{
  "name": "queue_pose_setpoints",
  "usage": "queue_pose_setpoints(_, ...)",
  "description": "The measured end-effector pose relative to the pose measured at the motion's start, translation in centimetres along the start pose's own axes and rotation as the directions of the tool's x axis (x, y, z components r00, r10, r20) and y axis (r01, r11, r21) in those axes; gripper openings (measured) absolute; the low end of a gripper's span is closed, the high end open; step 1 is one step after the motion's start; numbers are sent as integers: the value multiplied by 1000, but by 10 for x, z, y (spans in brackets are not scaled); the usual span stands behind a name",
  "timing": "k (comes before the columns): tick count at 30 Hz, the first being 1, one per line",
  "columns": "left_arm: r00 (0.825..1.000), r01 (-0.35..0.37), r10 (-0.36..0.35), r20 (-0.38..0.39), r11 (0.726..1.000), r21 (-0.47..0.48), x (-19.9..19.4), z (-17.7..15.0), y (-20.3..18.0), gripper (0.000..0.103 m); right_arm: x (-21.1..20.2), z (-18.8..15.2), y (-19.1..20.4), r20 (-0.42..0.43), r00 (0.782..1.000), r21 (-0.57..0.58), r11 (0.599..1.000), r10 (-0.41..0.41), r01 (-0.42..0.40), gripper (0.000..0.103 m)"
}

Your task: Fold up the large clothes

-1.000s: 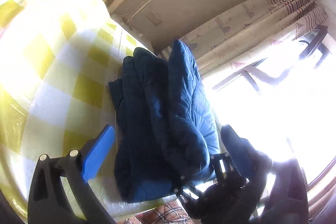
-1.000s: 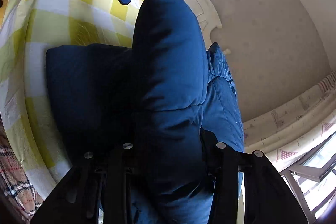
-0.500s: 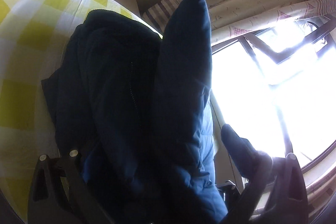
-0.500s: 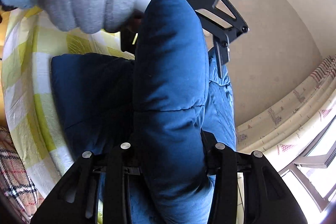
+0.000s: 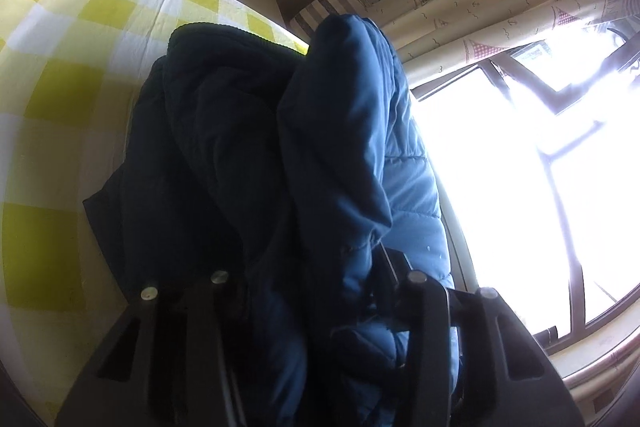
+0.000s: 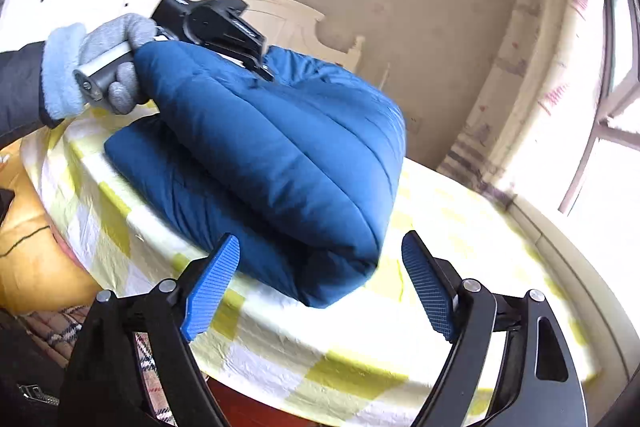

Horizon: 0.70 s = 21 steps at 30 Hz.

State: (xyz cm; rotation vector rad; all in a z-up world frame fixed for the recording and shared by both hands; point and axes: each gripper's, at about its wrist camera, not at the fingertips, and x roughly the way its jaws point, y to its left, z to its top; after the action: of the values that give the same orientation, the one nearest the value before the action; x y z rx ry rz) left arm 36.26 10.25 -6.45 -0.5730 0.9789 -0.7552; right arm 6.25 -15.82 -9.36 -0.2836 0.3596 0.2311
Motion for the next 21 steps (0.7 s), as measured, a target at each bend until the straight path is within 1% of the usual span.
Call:
queue_pose_setpoints(1, 1000, -2, 2, -3, 1000, 0, 0, 1, 0, 43, 0, -1, -4, -1, 1000, 28, 1000, 6, -6, 72)
queue_pose_setpoints(2, 1000, -4, 4, -5, 1000, 1, 2, 0, 0, 43, 1, 0, -6, -1, 1000, 49, 999, 13, -13, 70)
queue_pose_setpoints(3, 1000, -7, 7, -7, 1000, 0, 3, 2, -1, 43, 4, -1, -5, -8, 1000, 60, 998, 20, -19, 69)
queue_pose_setpoints(4, 1000, -11, 11, -8, 1000, 0, 3, 2, -1, 43, 8, 0, -4, -19, 1000, 60, 998, 16, -15, 66)
queue_pose_setpoints(5, 1000, -15, 15, -6, 1000, 0, 2, -6, -9, 43, 13, 2, -3, -30, 999, 55, 998, 14, -12, 65)
queue_pose_setpoints(7, 1000, -21, 21, 0, 1000, -5, -1, -8, -11, 43, 21, 2, 3, -46, 999, 45, 999, 2, 0, 64)
queue_pose_setpoints(8, 1000, -21, 21, 8, 1000, -13, -13, -18, -9, 39, 24, 3, 3, -52, 999, 48, 999, -10, 13, 64)
queue_pose_setpoints(9, 999, -28, 28, 16, 1000, -14, -16, -19, -15, 33, 25, 0, 4, -62, 998, 56, 998, -16, 19, 63)
queue_pose_setpoints(10, 998, -53, 53, 34, 998, 13, -21, -22, -28, 29, 28, -2, 6, -80, 997, 59, 998, -9, 14, 60)
queue_pose_setpoints(11, 995, -78, 74, 68, 995, 63, -32, -26, -48, 24, 33, -4, 7, -101, 995, 53, 999, 5, 1, 54)
queue_pose_setpoints(12, 993, -68, 57, 100, 992, 108, -43, -29, -67, 21, 35, -5, 9, -111, 994, 43, 999, 2, 3, 53)
queue_pose_setpoints(13, 992, -31, 13, 125, 989, 141, -55, -30, -83, 20, 37, -5, 11, -114, 993, 37, 999, -1, 6, 53)
queue_pose_setpoints(14, 988, 3, -29, 149, 986, 170, -67, -32, -96, 19, 37, -5, 11, -122, 992, 39, 999, 3, 1, 52)
queue_pose_setpoints(15, 985, 20, -53, 164, 981, 194, -75, -33, -103, 19, 37, -5, 11, -128, 992, 41, 999, 7, -2, 52)
queue_pose_setpoints(16, 982, 30, -68, 176, 978, 208, -81, -35, -102, 19, 37, -5, 12, -128, 992, 40, 999, 6, -1, 52)
queue_pose_setpoints(17, 978, 50, -87, 188, 980, 191, -83, -38, -89, 19, 37, -5, 12, -130, 991, 38, 999, 6, -1, 52)
queue_pose_setpoints(18, 975, 70, -99, 197, 986, 153, -80, -42, -69, 19, 37, -6, 11, -132, 991, 43, 999, 9, -4, 52)
queue_pose_setpoints(19, 976, 60, -80, 200, 993, 104, -72, -47, -42, 19, 38, -6, 10, -136, 991, 52, 999, 17, -10, 52)
queue_pose_setpoints(20, 983, 13, -19, 181, 999, 38, -59, -51, -11, 20, 39, -6, 8, -138, 990, 61, 998, 28, -20, 52)
queue_pose_setpoints(21, 984, 48, -44, 173, 999, -21, -50, -56, 19, 23, 40, -5, 6, -138, 990, 66, 997, 34, -25, 52)
